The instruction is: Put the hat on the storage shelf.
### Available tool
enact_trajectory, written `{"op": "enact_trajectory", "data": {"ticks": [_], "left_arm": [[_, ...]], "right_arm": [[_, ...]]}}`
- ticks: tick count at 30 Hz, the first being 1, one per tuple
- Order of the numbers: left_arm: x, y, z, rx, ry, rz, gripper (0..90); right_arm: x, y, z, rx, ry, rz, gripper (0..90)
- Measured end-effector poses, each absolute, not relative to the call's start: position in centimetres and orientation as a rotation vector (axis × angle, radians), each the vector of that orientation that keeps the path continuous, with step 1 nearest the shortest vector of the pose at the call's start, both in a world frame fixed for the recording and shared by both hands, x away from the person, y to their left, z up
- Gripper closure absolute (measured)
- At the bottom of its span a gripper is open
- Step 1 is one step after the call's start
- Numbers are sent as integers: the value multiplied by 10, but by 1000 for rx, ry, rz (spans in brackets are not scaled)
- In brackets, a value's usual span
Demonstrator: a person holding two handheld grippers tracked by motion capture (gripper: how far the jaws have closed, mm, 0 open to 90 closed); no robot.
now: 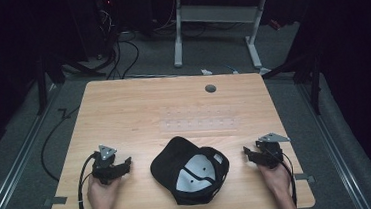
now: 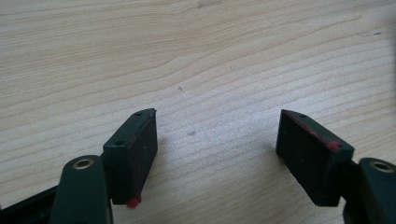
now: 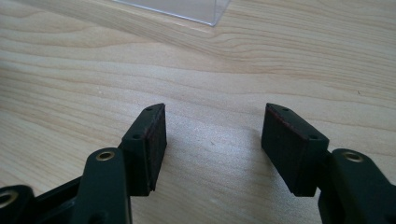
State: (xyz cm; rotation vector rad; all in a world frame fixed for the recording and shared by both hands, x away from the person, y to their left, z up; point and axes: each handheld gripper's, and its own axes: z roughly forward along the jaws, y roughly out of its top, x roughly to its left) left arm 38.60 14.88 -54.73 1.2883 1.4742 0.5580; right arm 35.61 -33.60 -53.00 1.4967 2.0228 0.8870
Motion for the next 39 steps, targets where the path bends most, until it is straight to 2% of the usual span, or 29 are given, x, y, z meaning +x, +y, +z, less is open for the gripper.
{"op": "enact_trajectory", "data": {"ticks": [8,20,31,39], "left_arm": [[386,149,-547,1288,1474,558,291],[386,149,-547,1289,1474,558,289],[386,148,-547,1288,1474,559,289],[386,148,-547,1288,1474,558,289]], "right_arm": [[354,-342,-525,1548,2032,953,426],[321,-341,-497,1438,2007,1175,399],[301,-309,-471,1238,2065,1297,395],[306,-290,-463,1166,2150,1323,399]]}}
